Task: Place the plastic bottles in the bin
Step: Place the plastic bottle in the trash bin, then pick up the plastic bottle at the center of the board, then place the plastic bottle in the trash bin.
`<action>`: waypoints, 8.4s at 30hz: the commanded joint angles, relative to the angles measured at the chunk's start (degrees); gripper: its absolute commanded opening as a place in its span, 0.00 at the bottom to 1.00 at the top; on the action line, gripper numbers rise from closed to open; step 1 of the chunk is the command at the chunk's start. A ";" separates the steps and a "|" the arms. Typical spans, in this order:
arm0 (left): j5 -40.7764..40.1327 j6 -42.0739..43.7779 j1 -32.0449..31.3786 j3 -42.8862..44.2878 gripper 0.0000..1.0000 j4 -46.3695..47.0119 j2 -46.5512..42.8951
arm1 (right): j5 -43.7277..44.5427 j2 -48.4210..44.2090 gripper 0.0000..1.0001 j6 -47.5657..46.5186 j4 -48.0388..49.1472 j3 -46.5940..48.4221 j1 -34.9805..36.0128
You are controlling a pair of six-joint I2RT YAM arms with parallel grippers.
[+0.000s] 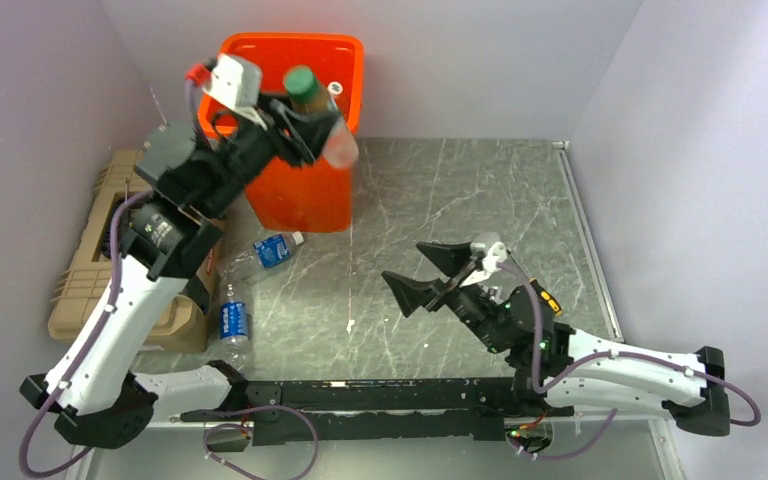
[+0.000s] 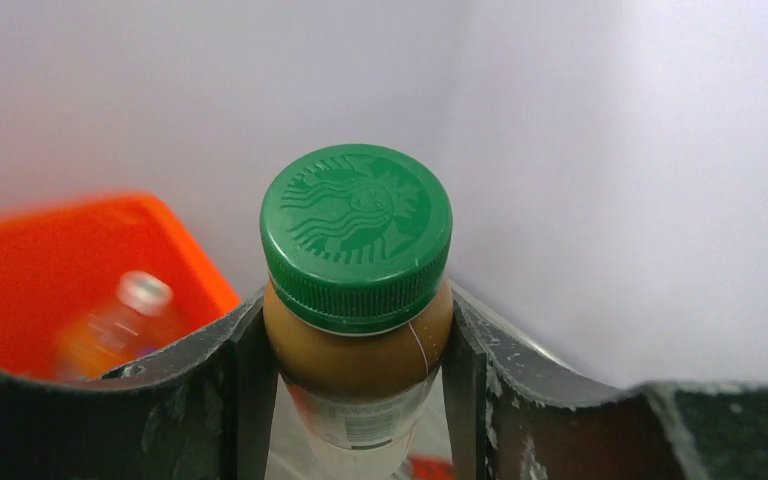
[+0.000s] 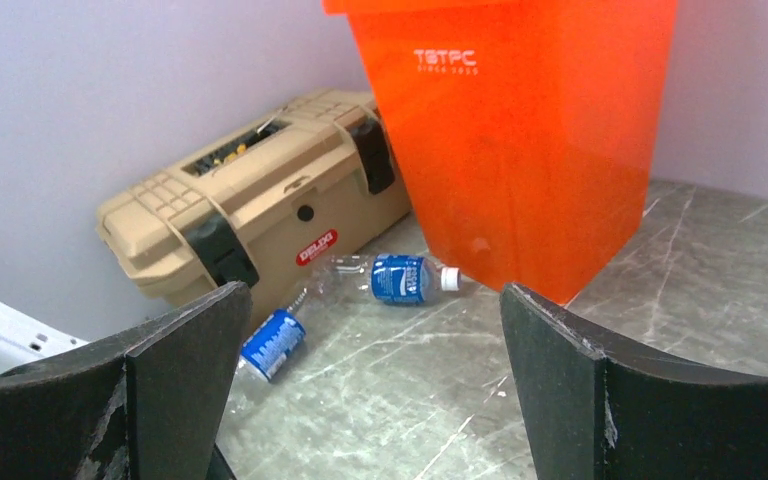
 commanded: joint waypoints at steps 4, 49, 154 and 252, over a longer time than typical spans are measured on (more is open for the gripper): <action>-27.41 28.37 3.25 21.39 0.31 -5.77 17.81 | 4.67 -6.83 1.00 3.69 -8.69 -2.11 0.13; -38.33 -1.27 0.22 -27.02 0.99 -31.02 -27.67 | -24.19 62.12 0.98 52.47 24.74 17.84 -23.18; 22.19 20.79 0.30 -29.06 0.99 -10.89 -19.70 | -16.13 2.12 0.00 9.53 -34.15 13.11 -24.49; -3.03 2.29 31.72 16.11 0.99 23.18 27.90 | -31.90 4.82 1.00 13.58 -25.30 3.34 -24.48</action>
